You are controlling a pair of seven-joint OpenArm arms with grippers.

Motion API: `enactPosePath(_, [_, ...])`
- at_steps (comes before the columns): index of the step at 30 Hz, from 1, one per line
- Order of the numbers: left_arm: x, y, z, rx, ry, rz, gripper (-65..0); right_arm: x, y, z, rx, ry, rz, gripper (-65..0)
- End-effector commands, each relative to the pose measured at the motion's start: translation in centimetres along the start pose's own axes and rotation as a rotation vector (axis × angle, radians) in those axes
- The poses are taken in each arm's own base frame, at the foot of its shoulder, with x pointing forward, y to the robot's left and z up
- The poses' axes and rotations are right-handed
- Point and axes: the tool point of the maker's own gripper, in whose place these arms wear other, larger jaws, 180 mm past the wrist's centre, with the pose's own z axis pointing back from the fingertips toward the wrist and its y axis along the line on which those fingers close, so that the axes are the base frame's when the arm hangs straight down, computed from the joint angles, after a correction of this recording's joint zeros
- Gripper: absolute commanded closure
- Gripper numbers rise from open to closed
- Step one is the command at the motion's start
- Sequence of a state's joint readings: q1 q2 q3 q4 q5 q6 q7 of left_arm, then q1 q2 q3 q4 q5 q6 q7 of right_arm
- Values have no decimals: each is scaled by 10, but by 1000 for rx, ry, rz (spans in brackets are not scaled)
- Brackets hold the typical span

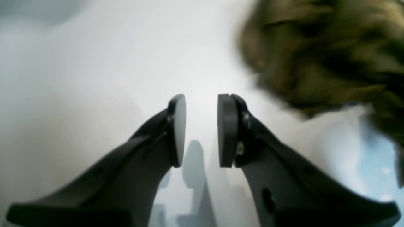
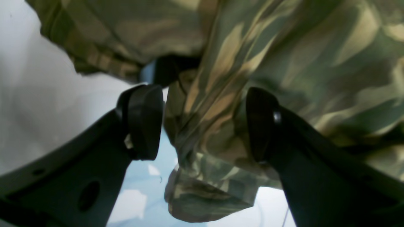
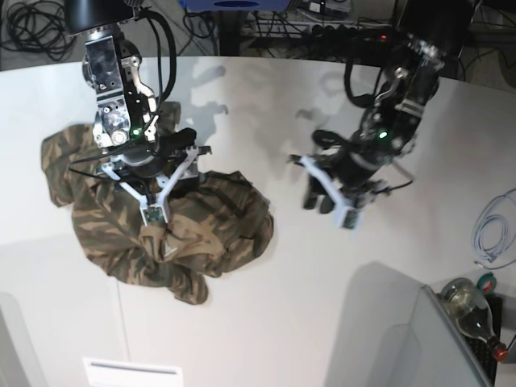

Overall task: Layout the t-shirt on the table in an organized manner, then fold the t-shirt properly
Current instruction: 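Lower the right gripper onto the shirt bundle and grasp fabric, then drag the grasped fabric with the right gripper, then regrasp the shirt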

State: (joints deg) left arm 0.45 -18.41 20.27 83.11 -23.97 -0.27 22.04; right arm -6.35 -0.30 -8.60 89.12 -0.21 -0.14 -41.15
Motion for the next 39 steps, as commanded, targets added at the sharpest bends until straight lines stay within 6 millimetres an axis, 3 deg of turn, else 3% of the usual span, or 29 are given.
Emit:
enactPosePath(1, [8, -1, -9, 2, -10, -21, -160, 13, -2, 2, -7, -41, -2, -371])
enactPosePath(3, [9, -14, -27, -23, 12, -36, -160, 11, -2, 1, -6, -37, -2, -314])
enactPosePath(8, [19, -49, -64, -78, 44, -58, -158, 5, -9, 2, -20, -22, -18, 0])
enactPosePath(12, [21, -77, -83, -120, 47, -97, -142, -4, -14, 8, -31, -17, -37, 0])
enactPosePath(15, [9, -92, -86, -154, 49, -146, 0, -6, -32, 28, -69, -54, -41, 0])
enactPosePath(16, [5, -94, -86, -160, 55, -157, 0, -3, -36, 35, -79, -73, -42, 0])
enactPosePath(20, [-8, -92, -83, -160, 82, -169, 0, 0, -72, 62, -159, -120, -37, 0])
enactPosePath(22, [-23, -77, -78, -142, 112, -184, 0, -5, -91, 68, -202, -116, -42, 0])
enactPosePath(24, [-20, -78, -71, -153, 94, -195, 0, -12, -108, 71, -239, -87, -48, 0])
enactPosePath(29, [-25, -73, -28, -192, 57, -228, 0, -22, -139, 80, -308, -67, -46, 0])
enactPosePath(35, [-34, -77, 13, -239, 80, -271, 0, -37, -147, 84, -324, -35, -29, 0])
enactPosePath(39, [-26, -75, 25, -247, 58, -294, 0, -45, -163, 88, -362, -18, -51, 0])
